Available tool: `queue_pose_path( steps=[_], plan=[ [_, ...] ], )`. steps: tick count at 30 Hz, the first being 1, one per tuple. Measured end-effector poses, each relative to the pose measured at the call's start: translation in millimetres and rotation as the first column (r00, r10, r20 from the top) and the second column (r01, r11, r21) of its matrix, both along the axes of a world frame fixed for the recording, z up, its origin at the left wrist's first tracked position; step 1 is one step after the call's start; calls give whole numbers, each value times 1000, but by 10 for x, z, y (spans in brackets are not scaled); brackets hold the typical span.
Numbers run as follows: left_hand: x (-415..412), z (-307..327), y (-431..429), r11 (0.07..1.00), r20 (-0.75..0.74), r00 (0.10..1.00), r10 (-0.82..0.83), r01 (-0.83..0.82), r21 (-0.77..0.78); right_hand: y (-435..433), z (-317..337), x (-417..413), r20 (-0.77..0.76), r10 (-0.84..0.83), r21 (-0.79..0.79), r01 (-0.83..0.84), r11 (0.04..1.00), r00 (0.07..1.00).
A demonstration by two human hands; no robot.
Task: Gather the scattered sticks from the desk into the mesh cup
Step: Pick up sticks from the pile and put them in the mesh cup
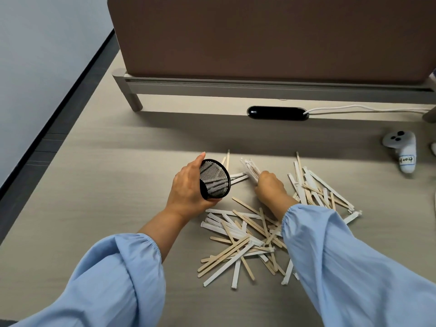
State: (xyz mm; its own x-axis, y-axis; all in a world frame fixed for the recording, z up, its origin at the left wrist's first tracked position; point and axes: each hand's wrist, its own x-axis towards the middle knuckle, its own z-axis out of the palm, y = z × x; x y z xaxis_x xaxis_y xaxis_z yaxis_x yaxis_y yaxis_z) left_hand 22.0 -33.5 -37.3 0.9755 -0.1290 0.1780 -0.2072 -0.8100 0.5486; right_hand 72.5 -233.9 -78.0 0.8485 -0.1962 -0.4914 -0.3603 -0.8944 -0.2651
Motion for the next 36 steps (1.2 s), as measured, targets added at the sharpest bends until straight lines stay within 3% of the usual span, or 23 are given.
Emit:
queue_pose_path(
  steps=[6, 8, 12, 15, 21, 26, 29, 36],
  plan=[
    [-24, -3, -8, 1000, -9, 1000, 6, -6, 13, -140, 187, 90, 131, -49, 143, 30, 989, 990],
    [-27, 1, -18, 1000, -10, 1000, 12, -12, 17, -188, 248, 124, 188, -165, 294, 104, 950, 968],
    [-25, 26, -51, 1000, -15, 1000, 1, -1, 19, -246, 417, 198, 185, -465, 747, 184, 639, 866],
    [-22, 57, -82, 1000, -23, 1000, -7, 8, 14, -254, 582, 229, 86, -591, 914, 171, 367, 802],
    [-23, 81, -152, 998, -66, 997, -51, 54, 37, -167, 879, 239, -56, -712, 991, 124, 44, 700],
    [-37, 95, -220, 995, -135, 988, -79, 87, 50, -50, 1301, 245, -173, -713, 970, -9, -244, 680],
    [-33, 121, -288, 996, -173, 982, -81, 87, 24, 24, 1434, 248, -215, -698, 949, -22, -313, 683],
    [9, 107, -291, 997, -214, 975, -55, 66, 45, -4, 1622, 274, -238, -693, 926, -57, -374, 680]
  ],
)
